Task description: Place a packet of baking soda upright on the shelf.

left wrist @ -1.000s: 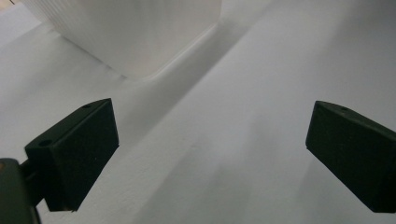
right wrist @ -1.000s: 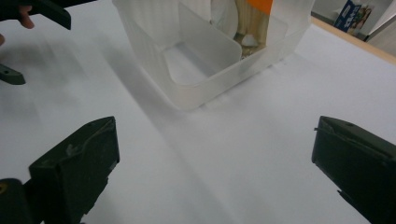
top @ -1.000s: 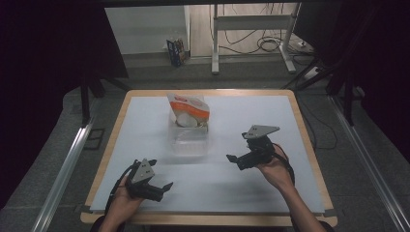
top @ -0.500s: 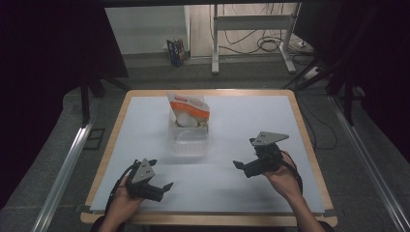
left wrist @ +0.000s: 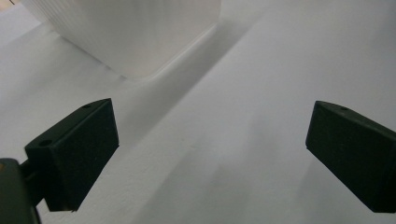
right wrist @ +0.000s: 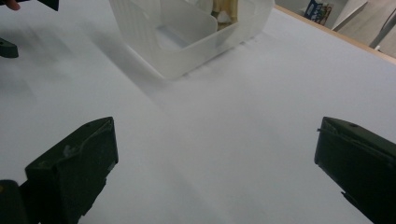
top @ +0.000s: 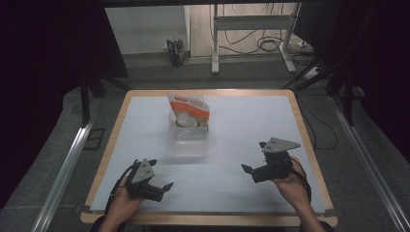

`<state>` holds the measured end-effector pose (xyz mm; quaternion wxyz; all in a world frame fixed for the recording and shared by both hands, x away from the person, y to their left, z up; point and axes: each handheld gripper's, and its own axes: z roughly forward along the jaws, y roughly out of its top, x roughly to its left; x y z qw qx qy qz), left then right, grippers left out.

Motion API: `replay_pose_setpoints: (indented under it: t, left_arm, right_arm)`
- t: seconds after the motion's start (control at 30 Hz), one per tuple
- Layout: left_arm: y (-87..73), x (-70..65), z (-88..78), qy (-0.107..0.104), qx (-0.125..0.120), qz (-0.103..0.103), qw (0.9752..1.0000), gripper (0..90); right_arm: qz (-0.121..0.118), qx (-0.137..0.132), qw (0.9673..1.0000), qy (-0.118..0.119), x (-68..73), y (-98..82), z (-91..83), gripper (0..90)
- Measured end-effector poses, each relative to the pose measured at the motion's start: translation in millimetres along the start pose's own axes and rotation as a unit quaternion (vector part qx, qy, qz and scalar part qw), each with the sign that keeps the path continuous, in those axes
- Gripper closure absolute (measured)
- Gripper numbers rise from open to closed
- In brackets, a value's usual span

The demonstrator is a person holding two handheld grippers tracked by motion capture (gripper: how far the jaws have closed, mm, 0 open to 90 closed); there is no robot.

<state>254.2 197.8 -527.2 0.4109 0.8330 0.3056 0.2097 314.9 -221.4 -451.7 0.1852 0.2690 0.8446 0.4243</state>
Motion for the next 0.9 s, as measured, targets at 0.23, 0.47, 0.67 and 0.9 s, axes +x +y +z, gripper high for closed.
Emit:
replay_pose_setpoints:
  t: [0.23, 0.47, 0.67, 0.9]
  left_arm:
    - [0.0, -0.1, 0.2, 0.000, 0.001, 0.000, 1.0000, 2.4]
    - [0.0, -0.3, 0.4, 0.000, 0.001, 0.001, 1.0000, 2.4]
    - [0.1, -0.6, 0.6, 0.000, 0.002, 0.002, 1.0000, 2.5]
    - [0.4, -0.7, 1.1, 0.000, 0.003, 0.002, 1.0000, 2.4]
  right_arm:
    - [0.008, 0.001, 0.9998, -0.016, -1.4, -11.6, -9.1, 0.0]
    - [0.022, 0.010, 0.9993, -0.030, -4.7, -27.6, -16.4, 0.0]
    - [0.038, 0.023, 0.9983, -0.038, -8.9, -42.5, -19.3, 0.0]
    - [0.061, 0.048, 0.9962, -0.039, -14.8, -53.9, -15.4, 0.0]
